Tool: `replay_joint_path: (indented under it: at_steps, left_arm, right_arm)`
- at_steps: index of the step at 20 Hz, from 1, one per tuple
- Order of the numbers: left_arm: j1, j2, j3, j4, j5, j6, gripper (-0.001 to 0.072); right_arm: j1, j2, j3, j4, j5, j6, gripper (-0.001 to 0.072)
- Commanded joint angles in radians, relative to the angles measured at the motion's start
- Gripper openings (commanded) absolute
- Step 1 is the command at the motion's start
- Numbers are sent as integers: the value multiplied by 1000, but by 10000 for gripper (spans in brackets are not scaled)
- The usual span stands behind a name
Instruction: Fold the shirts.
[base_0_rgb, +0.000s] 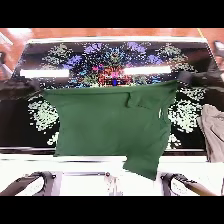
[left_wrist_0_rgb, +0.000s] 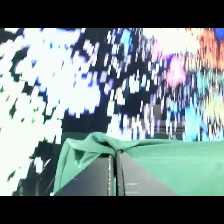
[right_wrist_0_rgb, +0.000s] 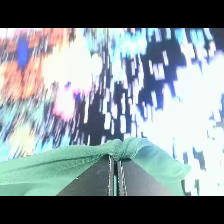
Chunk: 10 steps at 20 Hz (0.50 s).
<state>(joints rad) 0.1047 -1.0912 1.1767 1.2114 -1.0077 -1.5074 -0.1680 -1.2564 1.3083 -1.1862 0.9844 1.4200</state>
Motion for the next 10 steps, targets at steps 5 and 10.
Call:
replay_joint_path:
  at_steps: [5, 10]
  left_arm:
    - [-40, -538, 280, -184, 324, 232, 36]
    - [-66, -661, 324, -238, 481, 231, 37]
  right_arm:
    - [143, -320, -26, -50, -733, 18, 56]
    - [120, -403, -26, 51, -820, 87, 56]
